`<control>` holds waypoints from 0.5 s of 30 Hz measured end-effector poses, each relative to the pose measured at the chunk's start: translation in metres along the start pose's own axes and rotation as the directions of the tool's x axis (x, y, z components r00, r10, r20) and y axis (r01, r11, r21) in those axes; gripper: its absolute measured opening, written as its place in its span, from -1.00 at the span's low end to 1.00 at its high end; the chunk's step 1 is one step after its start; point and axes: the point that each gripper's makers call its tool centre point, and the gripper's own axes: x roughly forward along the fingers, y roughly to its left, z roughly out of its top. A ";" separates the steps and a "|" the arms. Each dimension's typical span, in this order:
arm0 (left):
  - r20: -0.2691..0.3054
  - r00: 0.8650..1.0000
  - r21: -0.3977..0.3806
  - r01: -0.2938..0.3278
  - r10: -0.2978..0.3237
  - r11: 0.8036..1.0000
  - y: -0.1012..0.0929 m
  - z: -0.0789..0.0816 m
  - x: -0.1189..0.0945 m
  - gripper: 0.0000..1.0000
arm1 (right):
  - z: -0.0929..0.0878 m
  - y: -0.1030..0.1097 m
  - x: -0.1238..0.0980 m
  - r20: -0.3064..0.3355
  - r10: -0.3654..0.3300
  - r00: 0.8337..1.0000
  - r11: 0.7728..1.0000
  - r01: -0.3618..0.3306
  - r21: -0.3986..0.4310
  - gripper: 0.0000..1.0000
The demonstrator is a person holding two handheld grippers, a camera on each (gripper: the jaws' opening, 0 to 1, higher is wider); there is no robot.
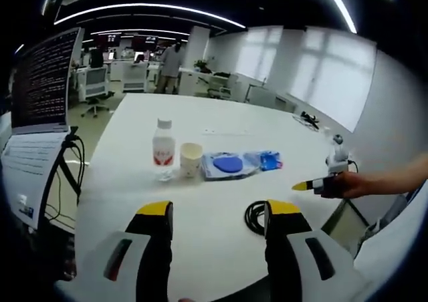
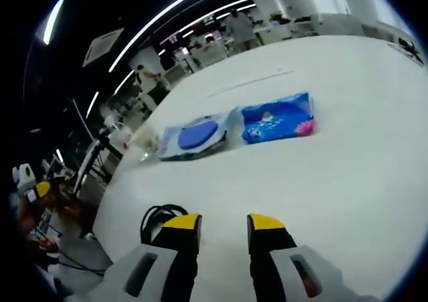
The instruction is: Arrange the tabletop items into an orderly group along one side of the table until the central work area is clear of visible clutter.
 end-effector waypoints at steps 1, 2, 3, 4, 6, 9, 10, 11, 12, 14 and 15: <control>-0.001 1.000 0.001 0.003 -0.003 1.000 -0.001 0.000 0.000 0.10 | -0.002 0.001 0.001 -0.004 0.001 1.000 1.000 -0.001 0.000 -0.48; -0.002 1.000 0.001 0.005 -0.005 1.000 -0.001 0.000 0.000 0.10 | -0.004 0.003 0.003 -0.010 0.003 1.000 1.000 -0.003 -0.002 -0.48; -0.002 1.000 0.001 0.007 -0.007 1.000 -0.001 0.000 0.000 0.10 | -0.007 0.007 0.004 -0.015 0.004 1.000 1.000 -0.004 -0.005 -0.47; -0.002 1.000 0.001 0.010 -0.010 1.000 -0.001 0.000 0.001 0.10 | -0.012 0.015 0.005 -0.020 0.004 1.000 1.000 -0.004 -0.007 -0.47; -0.002 1.000 0.001 0.014 -0.014 1.000 0.000 0.001 0.002 0.10 | -0.011 0.013 0.004 -0.026 0.006 1.000 1.000 -0.006 -0.007 -0.47; 0.002 1.000 -0.002 0.018 -0.018 1.000 0.001 0.003 0.004 0.10 | -0.017 0.016 0.005 -0.041 0.004 0.999 1.000 -0.004 -0.012 -0.46; 0.004 1.000 -0.001 0.020 -0.020 1.000 0.001 0.004 0.005 0.10 | -0.018 0.018 0.006 -0.045 0.005 0.999 1.000 -0.006 -0.015 -0.46; 0.006 1.000 0.000 0.022 -0.022 1.000 0.000 0.005 0.006 0.10 | -0.020 0.019 0.006 -0.052 0.007 0.999 1.000 -0.008 -0.021 -0.46; 0.007 1.000 0.001 0.024 -0.024 1.000 0.000 0.005 0.006 0.10 | -0.022 0.019 0.006 -0.056 0.005 0.998 1.000 -0.006 -0.024 -0.46; 0.008 1.000 0.003 0.027 -0.027 1.000 0.001 0.006 0.008 0.10 | -0.023 0.018 0.008 -0.062 0.005 0.998 1.000 -0.006 -0.027 -0.46; 0.008 1.000 0.005 0.030 -0.030 1.000 0.000 0.006 0.008 0.10 | -0.024 0.019 0.008 -0.065 0.005 0.998 1.000 -0.007 -0.029 -0.45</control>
